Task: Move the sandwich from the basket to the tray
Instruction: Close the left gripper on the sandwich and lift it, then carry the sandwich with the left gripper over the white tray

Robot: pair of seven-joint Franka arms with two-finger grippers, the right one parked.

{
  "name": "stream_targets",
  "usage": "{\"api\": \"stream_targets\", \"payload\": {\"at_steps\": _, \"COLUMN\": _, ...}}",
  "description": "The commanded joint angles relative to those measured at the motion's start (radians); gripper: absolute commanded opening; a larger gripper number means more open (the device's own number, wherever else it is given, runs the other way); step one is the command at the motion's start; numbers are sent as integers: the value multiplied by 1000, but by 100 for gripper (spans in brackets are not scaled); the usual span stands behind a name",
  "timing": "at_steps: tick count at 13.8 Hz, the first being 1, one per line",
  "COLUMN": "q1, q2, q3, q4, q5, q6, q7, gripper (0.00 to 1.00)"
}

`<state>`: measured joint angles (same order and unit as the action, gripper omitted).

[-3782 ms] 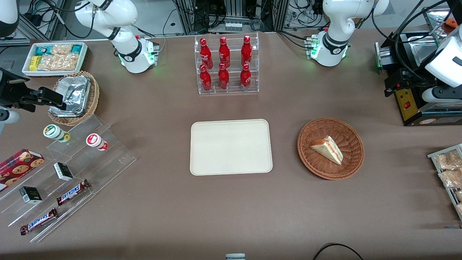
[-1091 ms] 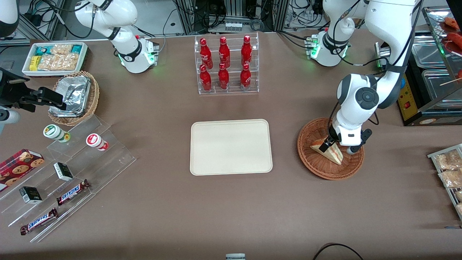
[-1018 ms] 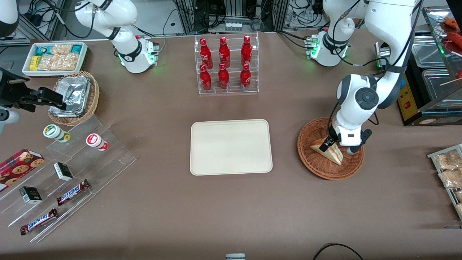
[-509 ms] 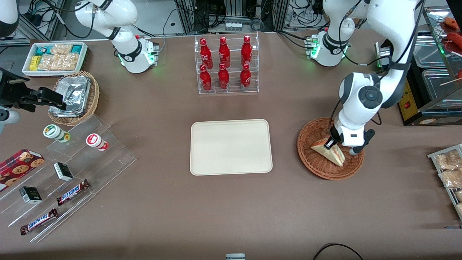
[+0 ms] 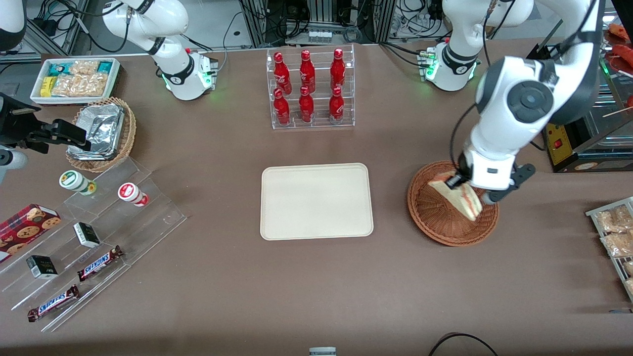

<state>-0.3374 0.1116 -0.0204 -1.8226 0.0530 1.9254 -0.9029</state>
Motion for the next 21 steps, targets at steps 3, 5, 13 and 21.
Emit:
{"api": "stream_targets", "payload": {"at_steps": 3, "q1": -162, "q2": 129, "q3": 7, "q4": 206, "q5": 13, "q6": -86, "q7": 41, "gripper": 0}}
{"api": "stream_targets", "payload": {"at_steps": 5, "q1": -234, "q2": 167, "q3": 7, "q4": 236, "q5": 11, "q6": -86, "q7": 45, "gripper": 0}}
{"api": "stream_targets", "payload": {"at_steps": 13, "q1": -425, "q2": 417, "q3": -3, "q4": 373, "q5": -32, "q6": 39, "q7": 125, "gripper": 0}}
{"api": "stream_targets", "payload": {"at_steps": 21, "q1": -459, "q2": 606, "q3": -89, "q4": 379, "q5": 25, "q6": 251, "q7": 110, "gripper": 0}}
